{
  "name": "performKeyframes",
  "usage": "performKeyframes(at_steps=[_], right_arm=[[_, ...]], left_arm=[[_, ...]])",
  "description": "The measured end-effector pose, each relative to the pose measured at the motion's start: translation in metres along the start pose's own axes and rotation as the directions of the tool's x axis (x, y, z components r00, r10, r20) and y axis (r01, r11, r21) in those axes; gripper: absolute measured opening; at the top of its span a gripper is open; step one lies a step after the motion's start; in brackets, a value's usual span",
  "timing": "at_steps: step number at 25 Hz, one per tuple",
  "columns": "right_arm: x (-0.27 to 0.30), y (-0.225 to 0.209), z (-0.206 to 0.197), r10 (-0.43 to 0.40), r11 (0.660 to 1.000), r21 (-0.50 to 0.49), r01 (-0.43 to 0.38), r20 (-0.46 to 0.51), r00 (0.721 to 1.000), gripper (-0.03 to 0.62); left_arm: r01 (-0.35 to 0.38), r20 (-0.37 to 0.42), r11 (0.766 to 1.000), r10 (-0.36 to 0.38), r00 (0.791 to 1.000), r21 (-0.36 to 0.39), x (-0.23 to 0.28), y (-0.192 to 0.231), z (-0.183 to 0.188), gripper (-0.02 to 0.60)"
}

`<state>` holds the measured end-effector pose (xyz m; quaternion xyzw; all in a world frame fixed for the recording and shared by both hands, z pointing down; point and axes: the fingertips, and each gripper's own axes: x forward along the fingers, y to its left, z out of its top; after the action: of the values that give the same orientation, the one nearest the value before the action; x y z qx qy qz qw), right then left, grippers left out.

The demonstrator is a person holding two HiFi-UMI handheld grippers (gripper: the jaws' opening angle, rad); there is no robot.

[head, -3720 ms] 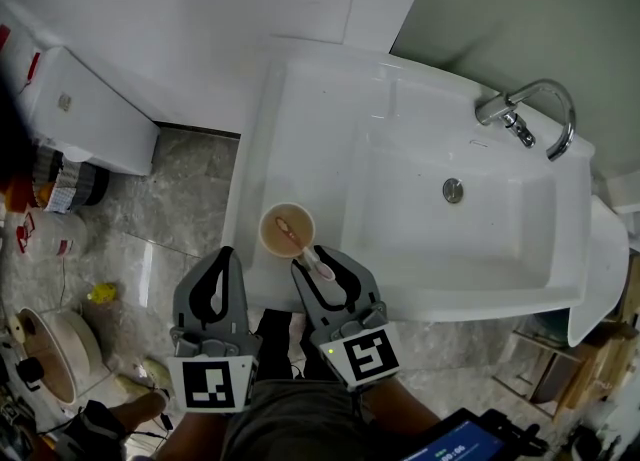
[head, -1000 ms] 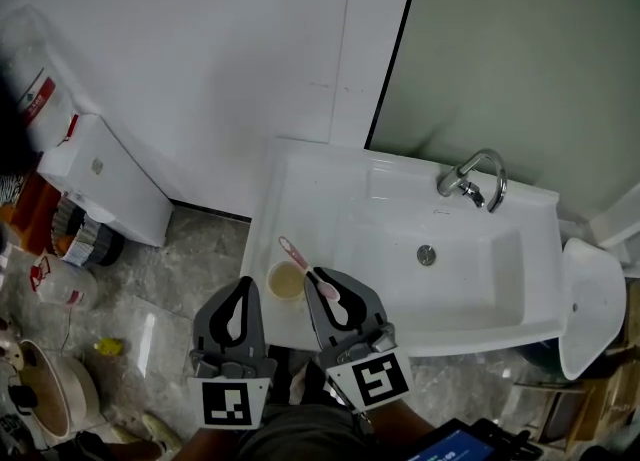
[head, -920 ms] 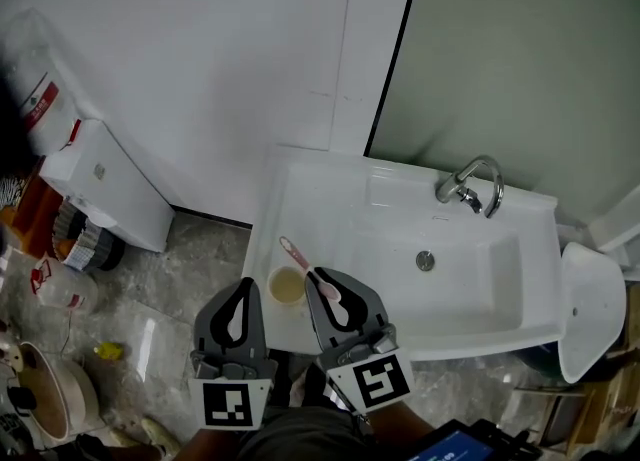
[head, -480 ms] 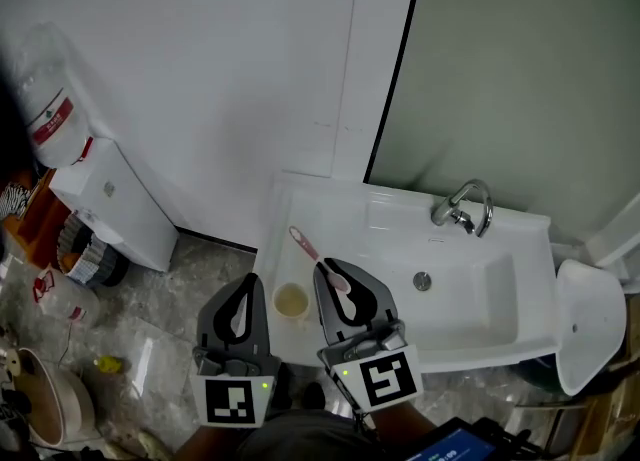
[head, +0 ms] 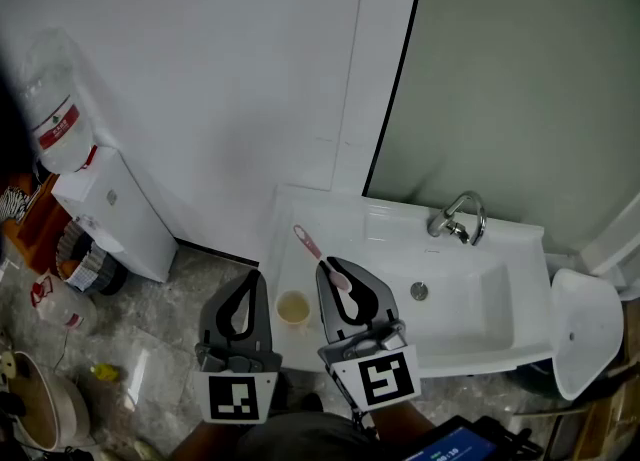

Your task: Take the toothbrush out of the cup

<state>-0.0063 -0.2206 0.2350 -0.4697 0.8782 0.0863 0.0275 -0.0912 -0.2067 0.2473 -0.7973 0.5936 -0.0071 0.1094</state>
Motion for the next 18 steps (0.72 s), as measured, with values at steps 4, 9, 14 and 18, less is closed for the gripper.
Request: performKeyframes(at_steps=[4,9,14,18], right_arm=[[0.001,0.001,0.002,-0.007,1.000,-0.012,0.007,0.002,1.000,0.035],[-0.001,0.005,0.002,-0.013,1.000,-0.004,0.013,0.004,1.000,0.035],[-0.003,0.007,0.004,-0.022,1.000,-0.008,0.022,0.004,1.000,0.035],[-0.005,0.006,0.002,-0.029,1.000,-0.005,0.029,-0.002,1.000,0.035]], left_arm=[[-0.001,0.015,1.000,0.002,1.000,-0.017,0.000,0.002,0.002,0.011],[-0.006,0.012,1.000,0.006,1.000,-0.019,-0.005,0.009,0.000,0.011],[0.001,0.007,1.000,-0.001,1.000,-0.022,-0.006,0.009,-0.001,0.011],[0.012,0.009,1.000,-0.012,1.000,-0.021,-0.006,0.006,-0.002,0.011]])
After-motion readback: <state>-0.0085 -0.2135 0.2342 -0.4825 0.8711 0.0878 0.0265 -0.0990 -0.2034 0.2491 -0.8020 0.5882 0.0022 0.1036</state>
